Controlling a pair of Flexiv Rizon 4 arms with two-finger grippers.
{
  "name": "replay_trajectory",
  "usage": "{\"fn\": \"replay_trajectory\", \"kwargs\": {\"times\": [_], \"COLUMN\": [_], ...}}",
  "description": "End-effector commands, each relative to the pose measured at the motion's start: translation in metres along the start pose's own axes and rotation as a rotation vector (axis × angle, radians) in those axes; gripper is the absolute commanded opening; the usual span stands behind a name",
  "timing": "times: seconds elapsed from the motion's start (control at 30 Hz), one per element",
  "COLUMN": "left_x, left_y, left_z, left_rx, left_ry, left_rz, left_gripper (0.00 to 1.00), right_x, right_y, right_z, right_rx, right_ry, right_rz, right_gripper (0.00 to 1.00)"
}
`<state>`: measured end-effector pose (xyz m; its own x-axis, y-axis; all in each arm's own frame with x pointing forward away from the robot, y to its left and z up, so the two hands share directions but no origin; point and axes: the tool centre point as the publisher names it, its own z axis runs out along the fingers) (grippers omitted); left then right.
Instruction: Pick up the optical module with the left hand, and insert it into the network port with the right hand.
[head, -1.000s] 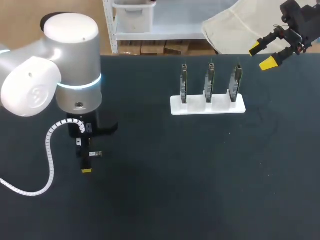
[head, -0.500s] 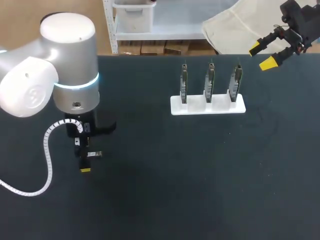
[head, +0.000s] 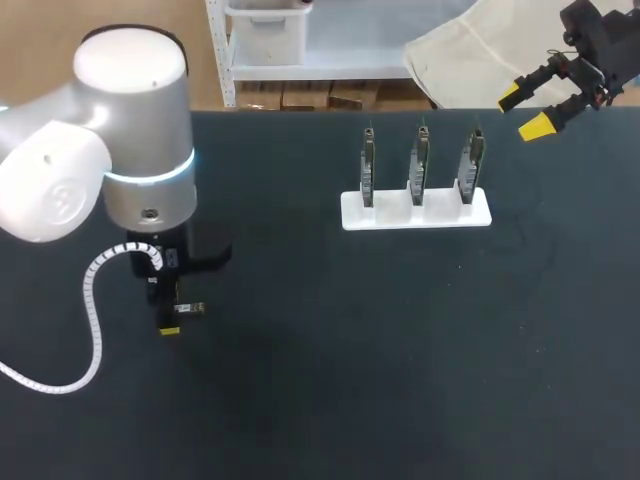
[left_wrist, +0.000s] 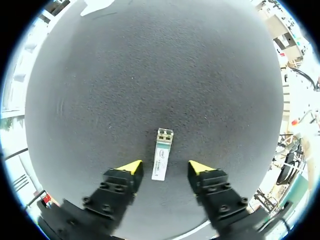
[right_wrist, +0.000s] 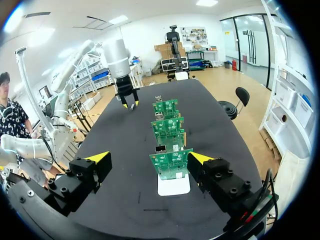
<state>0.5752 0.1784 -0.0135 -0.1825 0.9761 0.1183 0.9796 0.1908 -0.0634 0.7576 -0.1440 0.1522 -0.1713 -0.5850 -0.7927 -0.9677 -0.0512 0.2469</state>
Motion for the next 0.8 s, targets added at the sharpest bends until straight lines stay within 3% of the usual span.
{"fn": "replay_trajectory", "kwargs": {"times": [0.03, 0.37, 0.57, 0.7, 0.8], "left_x": [0.001, 0.002, -0.002, -0.014, -0.024], "left_y": [-0.001, -0.003, -0.007, -0.011, -0.009], "left_z": [0.001, -0.001, -0.014, -0.044, -0.072], "left_rx": [0.0, -0.008, -0.006, -0.041, -0.036], "left_ry": [-0.003, 0.0, -0.039, -0.13, -0.267], "left_rz": [0.001, -0.005, -0.012, 0.008, -0.003], "left_gripper": [0.0, 0.0, 0.0, 0.0, 0.0], "right_x": [0.0, 0.0, 0.0, 0.0, 0.0], "right_y": [0.0, 0.0, 0.0, 0.0, 0.0], "right_z": [0.0, 0.0, 0.0, 0.0, 0.0], "right_rx": [0.001, 0.001, 0.001, 0.001, 0.001], "right_ry": [0.0, 0.0, 0.0, 0.0, 0.0], "right_rz": [0.0, 0.0, 0.0, 0.0, 0.0], "right_gripper": [1.0, 1.0, 1.0, 1.0, 1.0]}}
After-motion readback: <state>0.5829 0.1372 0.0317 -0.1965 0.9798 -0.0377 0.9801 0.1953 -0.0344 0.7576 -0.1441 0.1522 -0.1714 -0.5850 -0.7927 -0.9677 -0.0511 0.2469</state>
